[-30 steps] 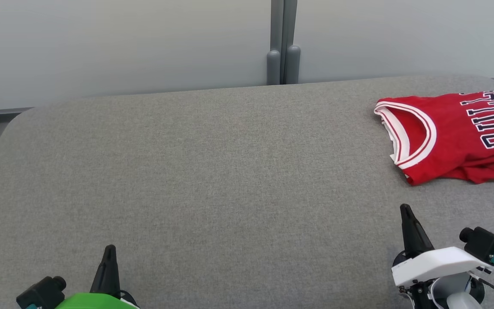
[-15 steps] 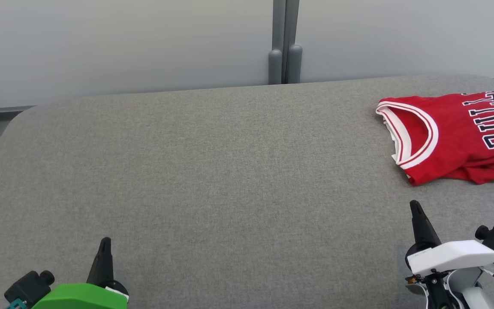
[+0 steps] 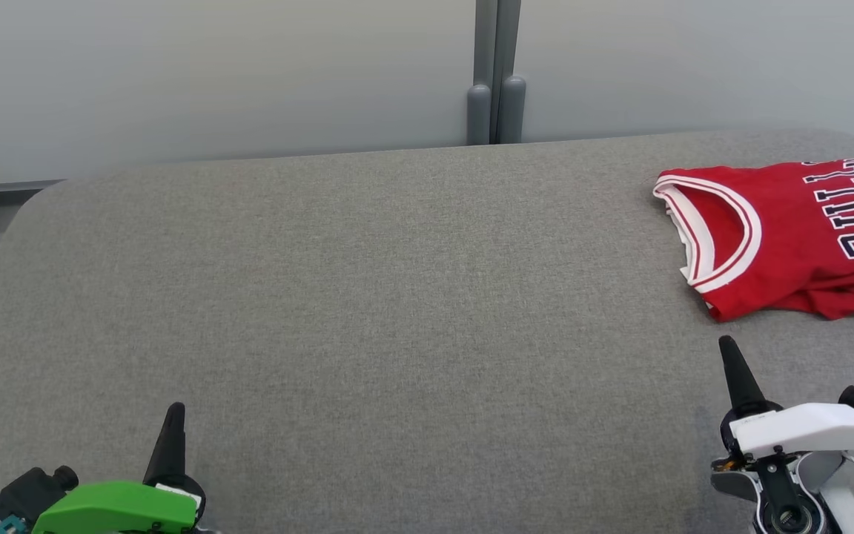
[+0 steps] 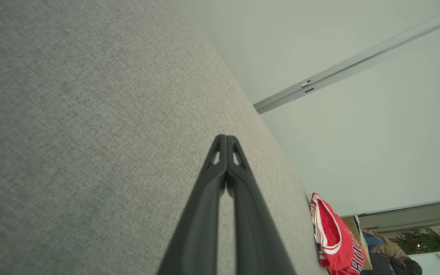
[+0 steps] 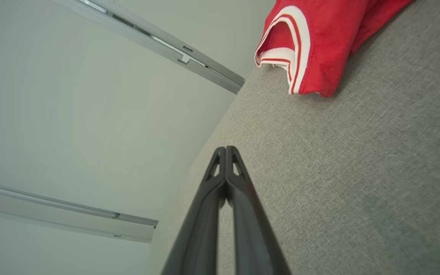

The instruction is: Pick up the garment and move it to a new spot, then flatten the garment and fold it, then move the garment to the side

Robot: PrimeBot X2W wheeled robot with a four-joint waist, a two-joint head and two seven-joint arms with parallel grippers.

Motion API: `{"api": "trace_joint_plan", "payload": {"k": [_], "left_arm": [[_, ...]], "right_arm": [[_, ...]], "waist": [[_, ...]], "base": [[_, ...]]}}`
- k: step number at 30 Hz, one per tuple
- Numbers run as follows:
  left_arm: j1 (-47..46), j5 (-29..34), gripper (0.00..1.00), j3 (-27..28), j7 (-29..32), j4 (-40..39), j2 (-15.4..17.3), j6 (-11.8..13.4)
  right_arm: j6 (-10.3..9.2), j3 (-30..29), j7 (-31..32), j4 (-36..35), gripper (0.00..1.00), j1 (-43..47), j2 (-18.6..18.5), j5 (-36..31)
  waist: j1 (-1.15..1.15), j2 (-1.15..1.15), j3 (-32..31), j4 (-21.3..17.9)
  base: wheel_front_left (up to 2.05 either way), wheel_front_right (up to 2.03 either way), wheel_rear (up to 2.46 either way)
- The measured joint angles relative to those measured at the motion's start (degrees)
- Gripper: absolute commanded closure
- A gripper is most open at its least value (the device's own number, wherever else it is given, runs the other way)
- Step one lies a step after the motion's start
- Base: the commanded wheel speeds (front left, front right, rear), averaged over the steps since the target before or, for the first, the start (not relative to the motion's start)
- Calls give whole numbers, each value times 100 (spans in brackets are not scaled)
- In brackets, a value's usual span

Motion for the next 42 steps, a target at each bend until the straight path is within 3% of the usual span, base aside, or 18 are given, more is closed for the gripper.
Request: {"api": "trace_joint_plan", "payload": {"k": [42], "left_arm": [[-637,-2851,100,409,654,420,110,-561]], "right_arm": [[604,-689,644,425,100,-546,-51,3199]], "waist": [[0,0,26,80]], "base": [[0,0,0]]}}
